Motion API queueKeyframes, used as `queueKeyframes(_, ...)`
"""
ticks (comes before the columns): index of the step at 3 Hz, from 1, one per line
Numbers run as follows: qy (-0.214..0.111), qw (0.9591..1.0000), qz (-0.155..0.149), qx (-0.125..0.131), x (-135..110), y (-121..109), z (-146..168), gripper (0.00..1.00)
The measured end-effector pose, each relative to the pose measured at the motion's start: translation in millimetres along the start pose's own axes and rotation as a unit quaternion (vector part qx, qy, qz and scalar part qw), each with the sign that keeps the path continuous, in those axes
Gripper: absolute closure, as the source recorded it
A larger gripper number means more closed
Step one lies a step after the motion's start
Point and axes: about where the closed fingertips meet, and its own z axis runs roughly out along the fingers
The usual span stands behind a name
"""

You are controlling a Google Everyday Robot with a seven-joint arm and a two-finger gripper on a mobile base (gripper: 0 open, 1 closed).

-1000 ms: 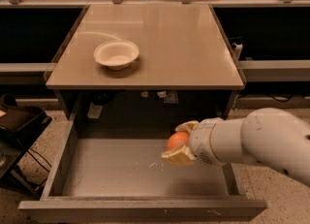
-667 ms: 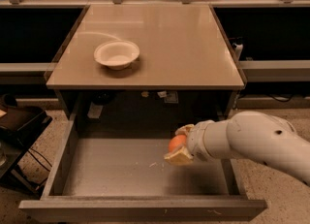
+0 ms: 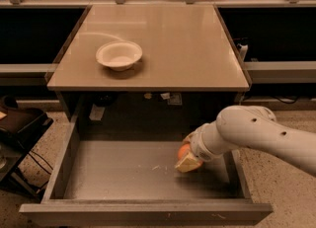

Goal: Place orange into top drawer

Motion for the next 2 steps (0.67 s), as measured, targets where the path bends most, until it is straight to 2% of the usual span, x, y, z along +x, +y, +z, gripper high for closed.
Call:
queueKeyframes(1,0.018,0.9995,0.003,-0.025,22.9,3.3,15.1,1.0)
queueKeyframes(2,0.019,0.9995,0.004,-0.027,24.0,3.8,15.8,0.74)
